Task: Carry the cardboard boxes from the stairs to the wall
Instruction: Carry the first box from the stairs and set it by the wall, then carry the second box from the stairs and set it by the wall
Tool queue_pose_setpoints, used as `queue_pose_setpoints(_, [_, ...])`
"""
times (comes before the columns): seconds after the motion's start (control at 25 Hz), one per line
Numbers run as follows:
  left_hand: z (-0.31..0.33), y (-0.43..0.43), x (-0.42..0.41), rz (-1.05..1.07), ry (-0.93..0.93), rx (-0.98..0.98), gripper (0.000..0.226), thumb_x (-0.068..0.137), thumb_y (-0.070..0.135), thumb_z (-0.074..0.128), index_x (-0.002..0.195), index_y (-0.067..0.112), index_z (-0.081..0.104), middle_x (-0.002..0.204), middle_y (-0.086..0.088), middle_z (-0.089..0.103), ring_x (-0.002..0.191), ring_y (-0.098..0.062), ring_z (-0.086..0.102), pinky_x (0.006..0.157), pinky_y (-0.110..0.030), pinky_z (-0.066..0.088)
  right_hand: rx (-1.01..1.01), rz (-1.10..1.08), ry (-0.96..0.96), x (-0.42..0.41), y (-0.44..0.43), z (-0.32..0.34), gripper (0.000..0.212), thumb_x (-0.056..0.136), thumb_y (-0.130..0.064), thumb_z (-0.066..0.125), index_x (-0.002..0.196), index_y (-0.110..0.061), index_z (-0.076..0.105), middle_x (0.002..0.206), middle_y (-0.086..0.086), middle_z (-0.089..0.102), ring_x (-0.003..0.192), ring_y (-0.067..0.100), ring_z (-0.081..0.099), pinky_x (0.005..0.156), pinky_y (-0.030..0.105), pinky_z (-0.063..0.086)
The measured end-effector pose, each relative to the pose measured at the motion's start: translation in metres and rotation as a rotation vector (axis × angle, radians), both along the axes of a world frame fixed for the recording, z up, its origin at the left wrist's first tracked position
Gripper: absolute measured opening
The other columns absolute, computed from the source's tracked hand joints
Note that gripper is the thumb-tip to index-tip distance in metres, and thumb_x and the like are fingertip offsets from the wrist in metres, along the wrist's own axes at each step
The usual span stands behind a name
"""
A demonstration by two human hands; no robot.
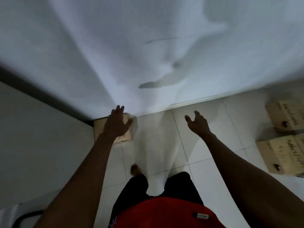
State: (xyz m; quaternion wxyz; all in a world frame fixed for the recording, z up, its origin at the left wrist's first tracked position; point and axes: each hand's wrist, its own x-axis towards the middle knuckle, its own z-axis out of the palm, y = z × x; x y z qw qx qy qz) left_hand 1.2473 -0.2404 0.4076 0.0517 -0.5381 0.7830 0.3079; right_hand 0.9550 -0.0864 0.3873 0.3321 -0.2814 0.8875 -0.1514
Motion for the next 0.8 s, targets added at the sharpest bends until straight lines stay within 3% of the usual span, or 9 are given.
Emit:
queue_pose_setpoints(0.16, [0.025, 0.056, -0.123, -0.221, -0.08, 0.01, 0.074, 0.094, 0.046, 0.047, 0.152, 0.012, 0.016, 0.162, -0.01, 0.011, 0.149, -0.029, 0.013, 0.12, -0.042, 0.016, -0.047, -0.147, 0.05, -0.086, 0.097, 0.029, 0.071, 0.095, -0.045, 0.05, 0.148, -0.002, 0.03, 0.145, 0.027, 0.045, 0.136, 0.041, 0.04, 0.113, 0.05, 0.031])
queue_pose_setpoints(0.44, [0.039, 0.141, -0.347, -0.512, -0.026, 0.013, 0.07, 0.094, 0.046, 0.045, 0.152, 0.015, 0.019, 0.162, -0.008, 0.016, 0.149, -0.025, 0.017, 0.118, -0.04, 0.02, -0.029, -0.45, 0.083, -0.231, 0.245, 0.046, 0.07, 0.094, -0.046, 0.049, 0.147, -0.005, 0.031, 0.142, 0.024, 0.048, 0.134, 0.038, 0.044, 0.112, 0.051, 0.033])
queue_pose_setpoints(0.8, [0.03, 0.196, -0.615, -0.893, -0.012, 0.023, 0.067, 0.094, 0.043, 0.045, 0.15, 0.013, 0.023, 0.159, -0.01, 0.024, 0.147, -0.023, 0.024, 0.117, -0.038, 0.025, -0.028, -0.789, 0.09, -0.399, 0.319, 0.037, 0.068, 0.094, -0.045, 0.049, 0.147, -0.007, 0.032, 0.147, 0.021, 0.044, 0.137, 0.037, 0.04, 0.113, 0.05, 0.033])
